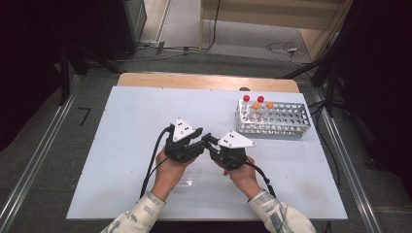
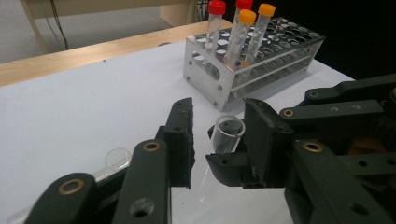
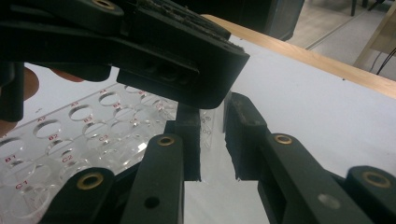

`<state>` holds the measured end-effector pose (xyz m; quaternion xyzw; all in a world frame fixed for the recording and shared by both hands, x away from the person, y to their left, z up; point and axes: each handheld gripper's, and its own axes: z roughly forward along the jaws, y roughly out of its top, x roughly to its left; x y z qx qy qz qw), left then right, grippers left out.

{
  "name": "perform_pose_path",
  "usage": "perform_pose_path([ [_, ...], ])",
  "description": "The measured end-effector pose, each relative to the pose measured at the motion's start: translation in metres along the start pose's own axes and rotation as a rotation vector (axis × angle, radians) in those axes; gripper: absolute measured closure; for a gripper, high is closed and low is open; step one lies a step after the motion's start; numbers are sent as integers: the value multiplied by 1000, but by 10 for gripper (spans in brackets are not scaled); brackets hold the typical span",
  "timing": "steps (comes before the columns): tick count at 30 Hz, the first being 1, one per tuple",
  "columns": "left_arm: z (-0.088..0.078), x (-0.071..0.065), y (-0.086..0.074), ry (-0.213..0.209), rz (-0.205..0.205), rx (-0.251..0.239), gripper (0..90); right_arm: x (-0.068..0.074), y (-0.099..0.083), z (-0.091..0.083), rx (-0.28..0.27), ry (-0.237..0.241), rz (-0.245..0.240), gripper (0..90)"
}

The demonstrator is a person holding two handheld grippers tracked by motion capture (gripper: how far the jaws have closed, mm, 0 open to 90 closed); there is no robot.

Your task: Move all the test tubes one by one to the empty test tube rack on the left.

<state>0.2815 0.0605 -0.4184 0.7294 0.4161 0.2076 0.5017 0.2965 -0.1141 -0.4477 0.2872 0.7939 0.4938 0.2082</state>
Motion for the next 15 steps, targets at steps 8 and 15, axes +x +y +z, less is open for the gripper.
perform_pose_path([
  [8,1,0,0,-12,-1,13,748,1,0,1,3,0,-6,731],
  [15,0,2,0,-12,-11,1,769,1,0,0,0,3,-4,723],
])
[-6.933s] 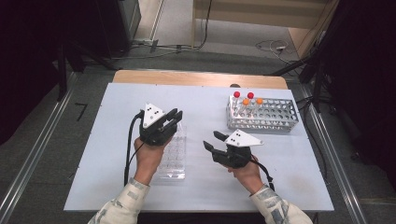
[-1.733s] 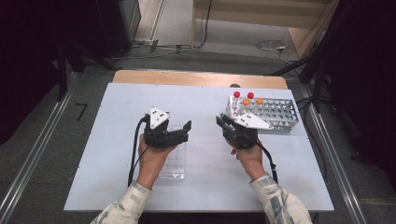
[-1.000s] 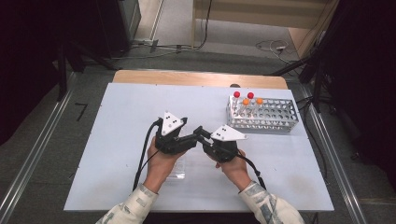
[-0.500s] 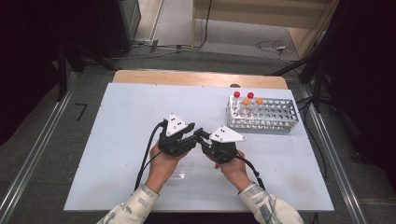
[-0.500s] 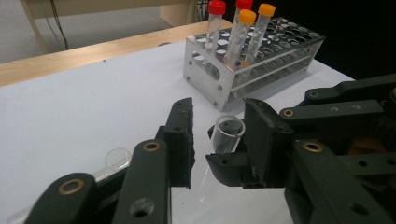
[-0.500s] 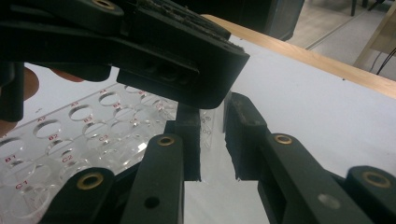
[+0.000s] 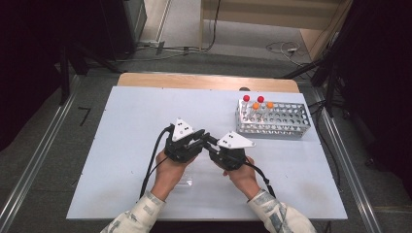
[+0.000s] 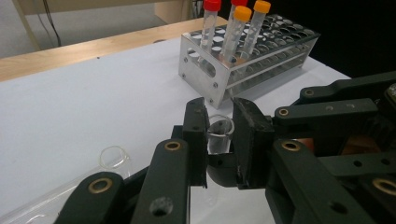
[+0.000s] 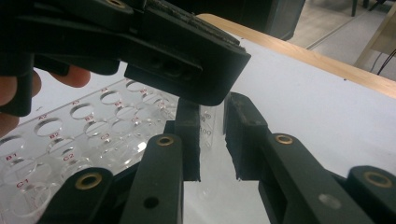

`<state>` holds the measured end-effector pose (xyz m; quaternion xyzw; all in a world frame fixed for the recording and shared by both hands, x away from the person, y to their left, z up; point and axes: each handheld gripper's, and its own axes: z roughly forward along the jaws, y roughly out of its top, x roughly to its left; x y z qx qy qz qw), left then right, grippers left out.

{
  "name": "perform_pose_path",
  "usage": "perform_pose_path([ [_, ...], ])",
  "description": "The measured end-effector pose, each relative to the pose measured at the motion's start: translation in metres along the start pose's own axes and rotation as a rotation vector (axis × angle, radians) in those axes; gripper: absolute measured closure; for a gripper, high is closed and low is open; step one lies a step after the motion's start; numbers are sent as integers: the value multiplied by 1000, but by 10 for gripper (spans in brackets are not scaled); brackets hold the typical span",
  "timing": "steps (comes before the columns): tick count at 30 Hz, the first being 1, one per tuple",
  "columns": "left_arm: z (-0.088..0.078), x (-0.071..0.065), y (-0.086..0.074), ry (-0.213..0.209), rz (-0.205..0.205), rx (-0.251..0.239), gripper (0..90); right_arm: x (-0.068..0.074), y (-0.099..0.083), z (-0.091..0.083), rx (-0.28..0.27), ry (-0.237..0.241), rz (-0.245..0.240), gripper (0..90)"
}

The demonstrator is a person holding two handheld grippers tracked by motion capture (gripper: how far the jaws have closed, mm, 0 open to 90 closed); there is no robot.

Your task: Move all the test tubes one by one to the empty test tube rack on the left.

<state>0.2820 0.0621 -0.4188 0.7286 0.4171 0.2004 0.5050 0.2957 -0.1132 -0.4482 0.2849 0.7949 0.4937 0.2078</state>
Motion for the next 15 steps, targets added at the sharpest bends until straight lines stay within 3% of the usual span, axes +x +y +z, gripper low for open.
perform_pose_path([
  [10,-4,2,2,3,-14,-28,770,0,3,-2,-7,39,10,541],
  [15,-12,6,6,-2,-39,-62,770,0,4,-2,3,26,6,427],
])
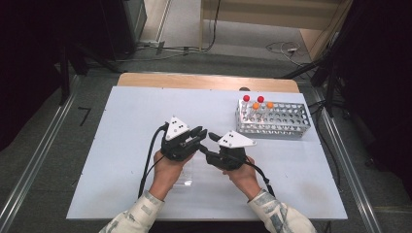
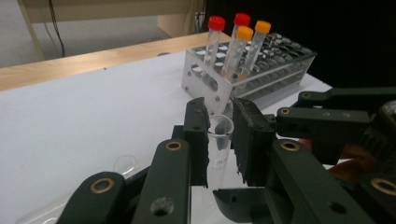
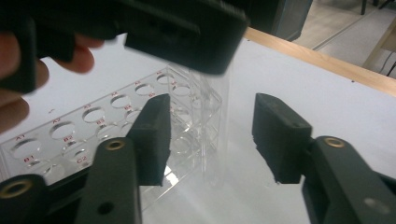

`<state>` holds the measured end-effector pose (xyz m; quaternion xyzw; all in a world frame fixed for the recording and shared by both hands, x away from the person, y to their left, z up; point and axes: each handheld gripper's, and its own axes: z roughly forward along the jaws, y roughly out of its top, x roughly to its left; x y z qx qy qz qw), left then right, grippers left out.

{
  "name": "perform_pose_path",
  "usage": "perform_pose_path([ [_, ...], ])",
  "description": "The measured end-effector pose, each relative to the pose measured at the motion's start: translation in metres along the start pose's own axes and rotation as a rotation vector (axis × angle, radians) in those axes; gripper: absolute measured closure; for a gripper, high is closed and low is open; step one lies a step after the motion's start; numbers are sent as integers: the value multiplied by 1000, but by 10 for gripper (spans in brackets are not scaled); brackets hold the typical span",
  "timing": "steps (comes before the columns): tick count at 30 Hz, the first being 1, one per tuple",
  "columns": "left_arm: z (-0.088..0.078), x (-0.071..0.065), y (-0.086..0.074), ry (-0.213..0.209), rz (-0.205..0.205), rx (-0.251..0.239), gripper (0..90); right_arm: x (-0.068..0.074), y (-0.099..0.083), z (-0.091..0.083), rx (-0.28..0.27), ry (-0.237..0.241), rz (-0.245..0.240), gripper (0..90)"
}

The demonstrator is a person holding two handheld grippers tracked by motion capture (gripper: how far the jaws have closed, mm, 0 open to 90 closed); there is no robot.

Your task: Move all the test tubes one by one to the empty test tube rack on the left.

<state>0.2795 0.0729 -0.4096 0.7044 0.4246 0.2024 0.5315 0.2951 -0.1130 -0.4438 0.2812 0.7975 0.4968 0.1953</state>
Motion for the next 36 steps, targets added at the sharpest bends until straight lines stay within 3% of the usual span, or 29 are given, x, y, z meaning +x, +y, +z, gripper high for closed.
perform_pose_path([
  [6,-13,7,9,6,-18,-46,770,2,1,0,9,-5,1,345],
  [18,-25,15,15,43,-21,-69,770,-3,2,0,18,-20,44,264],
  [29,-29,22,15,93,10,-42,770,-5,1,0,27,-29,47,260],
  [34,-25,18,13,145,61,-4,769,-6,0,0,34,-28,49,260],
  [36,-22,16,11,146,70,14,769,-6,0,0,32,-29,47,261],
])
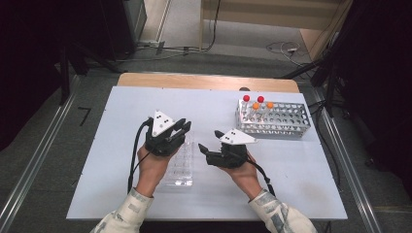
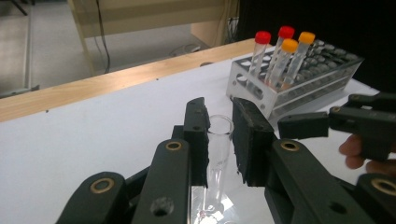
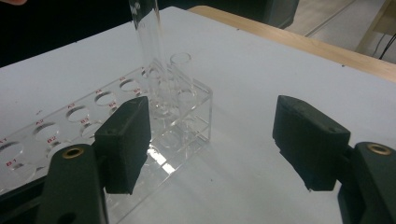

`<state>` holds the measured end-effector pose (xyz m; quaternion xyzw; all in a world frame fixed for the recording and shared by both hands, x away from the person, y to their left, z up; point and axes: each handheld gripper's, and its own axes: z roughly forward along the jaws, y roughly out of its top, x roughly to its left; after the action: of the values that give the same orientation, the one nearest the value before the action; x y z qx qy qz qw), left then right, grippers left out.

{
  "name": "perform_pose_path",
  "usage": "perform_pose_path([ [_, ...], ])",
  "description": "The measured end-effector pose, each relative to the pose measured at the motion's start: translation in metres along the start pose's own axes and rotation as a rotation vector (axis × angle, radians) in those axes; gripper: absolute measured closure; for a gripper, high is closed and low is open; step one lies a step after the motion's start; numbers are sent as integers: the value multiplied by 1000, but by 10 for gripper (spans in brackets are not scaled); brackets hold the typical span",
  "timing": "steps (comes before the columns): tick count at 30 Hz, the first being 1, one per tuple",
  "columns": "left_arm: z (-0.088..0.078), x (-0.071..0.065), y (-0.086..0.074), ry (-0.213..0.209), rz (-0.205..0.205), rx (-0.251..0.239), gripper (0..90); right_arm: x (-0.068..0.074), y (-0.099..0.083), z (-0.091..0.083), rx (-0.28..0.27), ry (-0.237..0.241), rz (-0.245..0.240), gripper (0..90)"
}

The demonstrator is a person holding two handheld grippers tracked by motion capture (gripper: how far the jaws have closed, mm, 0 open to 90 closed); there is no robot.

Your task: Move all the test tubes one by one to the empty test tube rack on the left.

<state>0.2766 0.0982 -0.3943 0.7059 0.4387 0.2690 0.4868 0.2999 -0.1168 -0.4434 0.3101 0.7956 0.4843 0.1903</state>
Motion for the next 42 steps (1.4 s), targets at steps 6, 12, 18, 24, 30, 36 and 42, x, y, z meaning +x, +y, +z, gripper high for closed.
perform_pose_path([
  [6,10,-6,-8,23,29,60,768,0,0,-1,2,-4,5,262],
  [12,18,-7,-13,41,31,126,762,-2,-1,0,4,-7,0,271],
  [18,18,-7,-13,42,37,135,753,-2,-1,0,4,-9,-2,269],
  [24,17,-6,-13,39,26,125,704,-2,-2,0,5,-11,-6,268],
  [30,15,-3,-12,29,4,108,643,-4,-1,-1,1,-26,9,271],
  [36,12,0,-11,67,-30,88,456,-11,2,-6,-17,-47,17,280],
  [42,13,7,-12,73,-73,83,378,-24,6,-14,-37,-88,43,282],
])
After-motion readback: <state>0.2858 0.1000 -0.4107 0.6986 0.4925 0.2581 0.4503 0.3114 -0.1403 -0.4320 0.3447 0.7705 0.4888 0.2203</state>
